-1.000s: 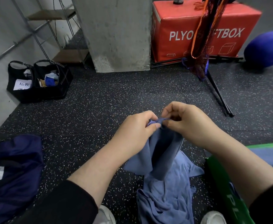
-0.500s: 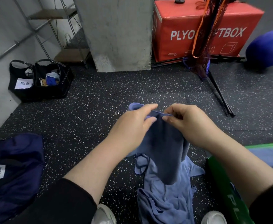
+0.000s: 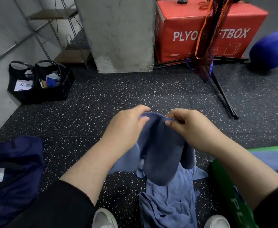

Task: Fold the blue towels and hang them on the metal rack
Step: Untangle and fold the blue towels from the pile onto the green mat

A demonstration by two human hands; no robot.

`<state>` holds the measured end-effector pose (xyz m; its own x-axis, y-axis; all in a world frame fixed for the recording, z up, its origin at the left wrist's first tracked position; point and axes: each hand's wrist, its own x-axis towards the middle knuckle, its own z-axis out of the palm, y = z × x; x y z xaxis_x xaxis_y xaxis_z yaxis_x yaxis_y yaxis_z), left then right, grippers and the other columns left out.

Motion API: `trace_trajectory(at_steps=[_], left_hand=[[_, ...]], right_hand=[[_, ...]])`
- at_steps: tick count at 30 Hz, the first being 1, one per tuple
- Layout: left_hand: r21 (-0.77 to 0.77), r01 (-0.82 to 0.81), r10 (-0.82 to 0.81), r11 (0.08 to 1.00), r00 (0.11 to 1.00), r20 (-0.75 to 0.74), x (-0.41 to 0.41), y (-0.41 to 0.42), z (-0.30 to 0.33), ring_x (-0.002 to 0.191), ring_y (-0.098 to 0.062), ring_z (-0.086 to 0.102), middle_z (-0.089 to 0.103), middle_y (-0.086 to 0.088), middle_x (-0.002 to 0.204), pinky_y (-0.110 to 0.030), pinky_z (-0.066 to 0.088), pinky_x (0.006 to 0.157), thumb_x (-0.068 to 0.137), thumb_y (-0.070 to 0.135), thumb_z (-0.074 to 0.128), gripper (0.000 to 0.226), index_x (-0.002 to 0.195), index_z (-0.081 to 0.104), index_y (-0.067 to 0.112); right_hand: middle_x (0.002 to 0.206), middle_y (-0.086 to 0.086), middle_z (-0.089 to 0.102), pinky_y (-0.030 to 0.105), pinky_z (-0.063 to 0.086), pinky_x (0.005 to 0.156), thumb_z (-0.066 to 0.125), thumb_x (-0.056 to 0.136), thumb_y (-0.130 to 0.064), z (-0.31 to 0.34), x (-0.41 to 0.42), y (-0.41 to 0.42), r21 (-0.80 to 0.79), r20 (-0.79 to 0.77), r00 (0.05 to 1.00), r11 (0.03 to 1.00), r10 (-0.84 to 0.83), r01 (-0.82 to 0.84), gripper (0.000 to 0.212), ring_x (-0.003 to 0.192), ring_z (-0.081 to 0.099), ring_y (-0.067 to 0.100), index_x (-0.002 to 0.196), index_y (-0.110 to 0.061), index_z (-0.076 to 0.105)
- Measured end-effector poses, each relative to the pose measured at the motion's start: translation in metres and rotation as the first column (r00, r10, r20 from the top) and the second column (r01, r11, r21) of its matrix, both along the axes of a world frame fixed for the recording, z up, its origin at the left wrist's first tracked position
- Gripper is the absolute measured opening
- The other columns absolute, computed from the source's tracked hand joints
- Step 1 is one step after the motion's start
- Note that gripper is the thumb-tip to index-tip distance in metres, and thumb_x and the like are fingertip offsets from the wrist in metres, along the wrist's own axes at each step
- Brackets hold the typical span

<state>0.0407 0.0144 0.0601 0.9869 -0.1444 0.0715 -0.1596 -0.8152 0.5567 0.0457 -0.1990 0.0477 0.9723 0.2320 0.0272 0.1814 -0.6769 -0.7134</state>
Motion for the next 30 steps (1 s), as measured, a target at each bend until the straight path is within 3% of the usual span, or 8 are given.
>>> trace_trajectory(at_steps=[4, 6, 9, 12, 16, 19, 23, 30], left_hand=[[-0.08, 0.136, -0.143, 0.988, 0.986, -0.09, -0.007, -0.018, -0.006, 0.099, -0.019, 0.067, 0.075, 0.006, 0.099, -0.033, 0.05, 0.082, 0.101, 0.033, 0.059, 0.029, 0.129, 0.063, 0.04], [-0.052, 0.081, -0.085, 0.995, 0.993, -0.077, -0.006, -0.018, -0.007, 0.086, -0.022, 0.065, 0.069, 0.006, 0.08, -0.034, 0.044, 0.069, 0.101, 0.034, 0.058, 0.012, 0.108, 0.067, 0.031], [-0.026, -0.088, 0.088, 0.996, 0.996, 0.016, 0.002, -0.007, -0.006, 0.085, -0.026, 0.064, 0.07, 0.001, 0.082, -0.037, 0.045, 0.071, 0.101, 0.028, 0.056, 0.013, 0.099, 0.068, 0.024], [-0.022, -0.174, 0.175, 0.984, 0.984, 0.022, 0.006, 0.005, -0.001, 0.096, -0.027, 0.065, 0.074, -0.001, 0.095, -0.037, 0.048, 0.08, 0.101, 0.027, 0.056, 0.016, 0.11, 0.07, 0.026], [-0.041, 0.081, -0.084, 0.996, 0.993, -0.085, -0.005, -0.01, 0.003, 0.108, -0.019, 0.066, 0.075, 0.0, 0.109, -0.033, 0.049, 0.094, 0.1, 0.033, 0.06, 0.044, 0.143, 0.054, 0.039], [-0.049, 0.135, -0.14, 0.99, 0.983, -0.116, -0.009, -0.022, -0.001, 0.104, -0.018, 0.066, 0.075, 0.006, 0.107, -0.036, 0.051, 0.089, 0.101, 0.034, 0.059, 0.03, 0.13, 0.062, 0.038], [0.0, -0.003, 0.003, 1.0, 0.999, -0.034, -0.005, -0.016, -0.002, 0.084, -0.025, 0.062, 0.068, 0.004, 0.079, -0.037, 0.046, 0.07, 0.1, 0.034, 0.058, 0.012, 0.098, 0.066, 0.025], [-0.009, -0.23, 0.23, 0.973, 0.973, -0.003, 0.005, 0.008, -0.001, 0.092, -0.027, 0.064, 0.07, 0.002, 0.086, -0.038, 0.048, 0.077, 0.101, 0.029, 0.056, 0.014, 0.1, 0.069, 0.024]], right_hand=[[0.069, -0.002, 0.062, 0.033, 0.046, 0.067, 0.063, 0.098, -0.032, 0.004, -0.004, 0.008, 0.014, 0.02, 0.998, 0.999, 0.052, -0.052, 0.011, 0.064, 0.052, 0.012, 0.089, -0.029, 0.068], [0.07, -0.005, 0.064, 0.03, 0.045, 0.065, 0.067, 0.095, -0.032, 0.003, -0.003, 0.008, 0.022, 0.014, 0.999, 0.999, 0.036, -0.036, 0.008, 0.064, 0.053, 0.009, 0.087, -0.029, 0.067], [0.072, -0.006, 0.068, 0.029, 0.047, 0.065, 0.074, 0.09, -0.031, 0.0, 0.0, 0.003, 0.009, -0.031, 0.999, 1.0, -0.009, 0.01, 0.01, 0.063, 0.056, 0.005, 0.084, -0.024, 0.068], [0.071, -0.007, 0.066, 0.029, 0.048, 0.066, 0.07, 0.092, -0.034, 0.0, 0.002, -0.004, -0.041, -0.026, 0.999, 0.999, -0.031, 0.03, 0.015, 0.065, 0.056, 0.007, 0.083, -0.023, 0.068], [0.065, -0.007, 0.06, 0.027, 0.043, 0.062, 0.067, 0.094, -0.034, 0.002, 0.0, 0.0, -0.032, 0.01, 1.0, 0.999, -0.023, 0.023, 0.015, 0.062, 0.05, 0.006, 0.084, -0.023, 0.067], [0.073, -0.009, 0.067, 0.025, 0.046, 0.069, 0.064, 0.096, -0.032, 0.005, -0.003, 0.007, -0.013, 0.002, 1.0, 1.0, 0.018, -0.018, 0.01, 0.069, 0.058, 0.005, 0.09, -0.028, 0.07], [0.071, -0.009, 0.064, 0.018, 0.04, 0.06, 0.064, 0.096, -0.029, 0.008, -0.005, 0.005, -0.06, -0.017, 0.999, 0.997, 0.043, -0.044, 0.008, 0.063, 0.051, 0.002, 0.09, -0.027, 0.068], [0.045, -0.007, 0.043, 0.02, 0.027, 0.042, 0.071, 0.09, -0.043, 0.01, 0.002, -0.012, -0.135, -0.108, 0.99, 0.988, -0.089, 0.074, 0.044, 0.041, 0.034, 0.006, 0.063, -0.014, 0.054]])
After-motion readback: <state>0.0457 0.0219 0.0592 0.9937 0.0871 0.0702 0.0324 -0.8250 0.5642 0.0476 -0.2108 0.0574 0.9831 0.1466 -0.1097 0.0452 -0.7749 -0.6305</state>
